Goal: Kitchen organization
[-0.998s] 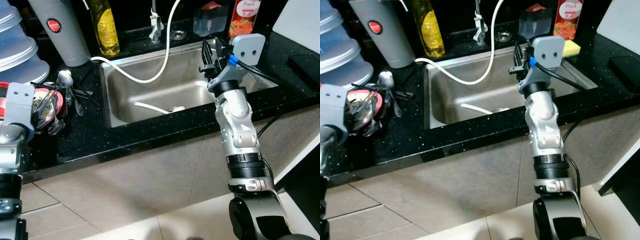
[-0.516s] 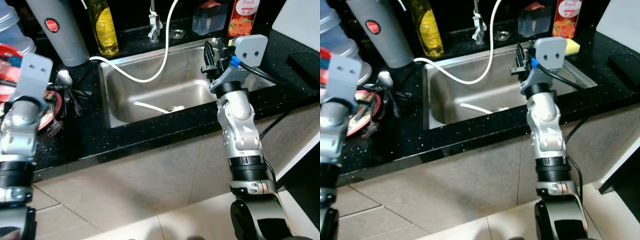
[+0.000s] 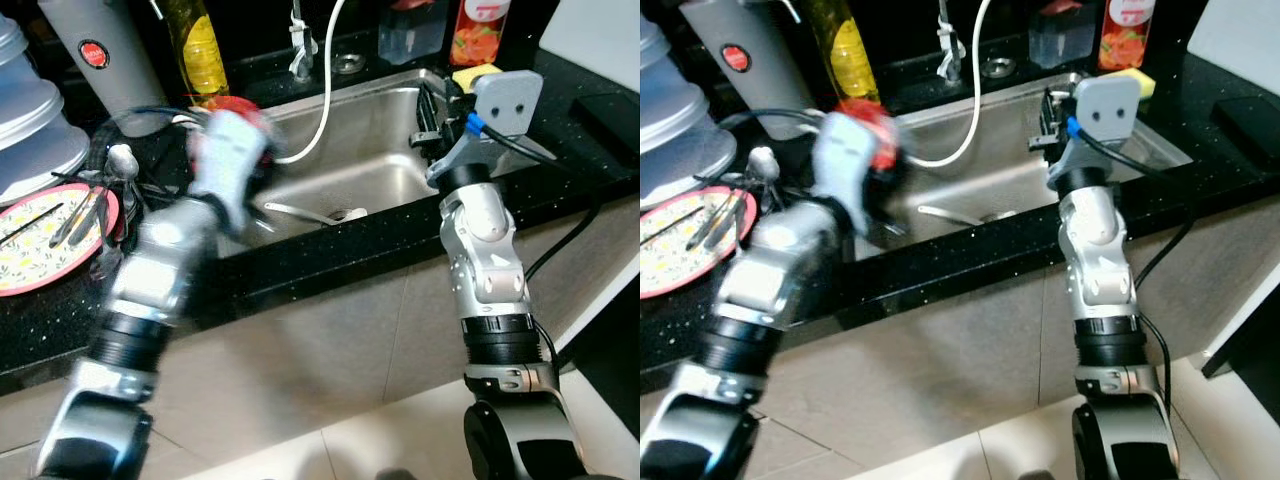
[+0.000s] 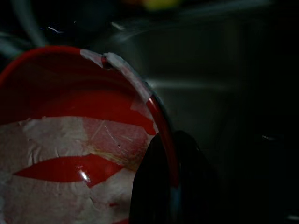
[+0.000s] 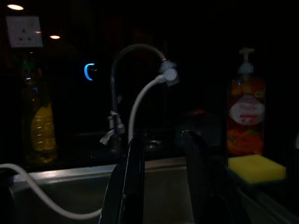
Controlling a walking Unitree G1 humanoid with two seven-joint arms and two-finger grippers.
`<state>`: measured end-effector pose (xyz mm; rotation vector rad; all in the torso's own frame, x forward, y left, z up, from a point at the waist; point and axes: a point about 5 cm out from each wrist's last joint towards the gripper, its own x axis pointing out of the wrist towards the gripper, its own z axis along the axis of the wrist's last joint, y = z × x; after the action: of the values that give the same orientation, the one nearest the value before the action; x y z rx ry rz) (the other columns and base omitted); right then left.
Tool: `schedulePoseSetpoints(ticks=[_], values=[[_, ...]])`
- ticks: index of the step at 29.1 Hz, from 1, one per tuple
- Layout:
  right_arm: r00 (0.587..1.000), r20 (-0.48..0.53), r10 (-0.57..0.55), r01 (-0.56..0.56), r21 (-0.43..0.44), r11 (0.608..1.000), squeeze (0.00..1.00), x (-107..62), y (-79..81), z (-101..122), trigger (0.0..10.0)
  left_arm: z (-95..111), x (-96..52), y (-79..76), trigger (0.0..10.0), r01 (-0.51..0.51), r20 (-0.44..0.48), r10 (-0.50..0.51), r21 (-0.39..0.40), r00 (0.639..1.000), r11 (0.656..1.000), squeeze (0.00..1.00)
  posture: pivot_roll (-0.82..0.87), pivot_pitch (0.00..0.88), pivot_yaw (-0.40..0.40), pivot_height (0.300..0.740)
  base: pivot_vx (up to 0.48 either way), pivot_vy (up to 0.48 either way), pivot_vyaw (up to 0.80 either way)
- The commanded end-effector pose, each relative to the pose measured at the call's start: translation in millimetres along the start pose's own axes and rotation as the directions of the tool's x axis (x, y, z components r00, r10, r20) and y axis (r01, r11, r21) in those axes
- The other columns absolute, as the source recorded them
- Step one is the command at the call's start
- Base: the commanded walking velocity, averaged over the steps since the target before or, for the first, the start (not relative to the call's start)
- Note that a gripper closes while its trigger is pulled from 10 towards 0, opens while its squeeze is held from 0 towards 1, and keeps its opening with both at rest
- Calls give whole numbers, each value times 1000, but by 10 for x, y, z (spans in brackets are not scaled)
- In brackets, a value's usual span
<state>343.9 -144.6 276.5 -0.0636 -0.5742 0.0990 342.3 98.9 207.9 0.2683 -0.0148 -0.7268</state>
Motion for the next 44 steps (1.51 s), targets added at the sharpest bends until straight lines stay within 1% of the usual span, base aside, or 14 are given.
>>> schedulePoseSetpoints(ticks=[1,2,3,9,14,15,16,17,20,25,30,33,39,44], values=[[1000,0,16,-16,-1,1000,0,-34,61,9,10000,-217,10,42,10000,-5,-97,0,-55,995,998,0,-165,0,166,740,0,0,0],[1000,0,16,-16,-1,1000,0,-34,61,9,10000,-217,10,42,10000,-5,-97,0,-55,995,998,0,-165,0,166,740,0,0,0],[1000,1,21,-21,-3,1000,0,-38,71,12,10000,-268,27,23,10000,10,-106,-20,-100,994,995,1000,-167,0,166,740,0,0,0],[1000,5,23,-23,-8,1000,0,-35,74,21,10000,-470,36,46,10000,-45,-179,20,-141,984,989,1000,-172,0,169,740,0,0,0],[1000,6,26,-26,-9,1000,0,-41,68,30,10000,-142,-61,229,10000,-202,2,203,-93,979,975,1000,-168,0,162,740,0,0,0],[1000,9,30,-30,-7,1000,0,-40,74,35,10000,-99,-100,332,10000,-283,4,284,-70,959,957,0,-163,0,160,740,0,0,0],[999,11,33,-32,-5,999,0,-39,78,39,10000,-78,-126,400,10000,-335,1,336,-58,942,940,0,-163,0,159,740,0,0,0],[998,22,54,-54,7,999,0,-28,107,62,10000,-114,-221,620,10000,-476,-65,472,-61,879,877,0,-160,0,157,740,0,0,0],[998,26,63,-63,11,998,0,-24,119,71,10000,-129,-255,685,10000,-514,-85,509,-65,857,855,0,-160,0,157,740,0,0,0],[972,42,229,-231,56,971,0,-32,316,120,10000,-177,-539,945,10000,-667,-161,649,-118,744,736,0,-138,0,146,740,0,0,0],[931,28,363,-363,114,925,0,-98,468,106,10000,-219,-725,1003,10000,-735,-191,711,-114,677,669,0,-126,0,143,740,0,0,0],[842,26,539,-535,173,827,0,-234,684,97,10000,-311,-898,1040,10000,-794,-256,754,-116,605,597,0,-111,0,138,740,0,0,0],[727,-35,685,-675,142,724,0,-375,854,26,10000,-395,-1009,1050,10000,-838,-342,767,-171,543,518,0,-101,0,136,740,0,0,0],[726,-88,682,-671,123,731,0,-366,845,-43,10000,-443,-1042,1014,10000,-852,-384,761,-203,523,482,0,-94,0,131,740,0,0,0]])
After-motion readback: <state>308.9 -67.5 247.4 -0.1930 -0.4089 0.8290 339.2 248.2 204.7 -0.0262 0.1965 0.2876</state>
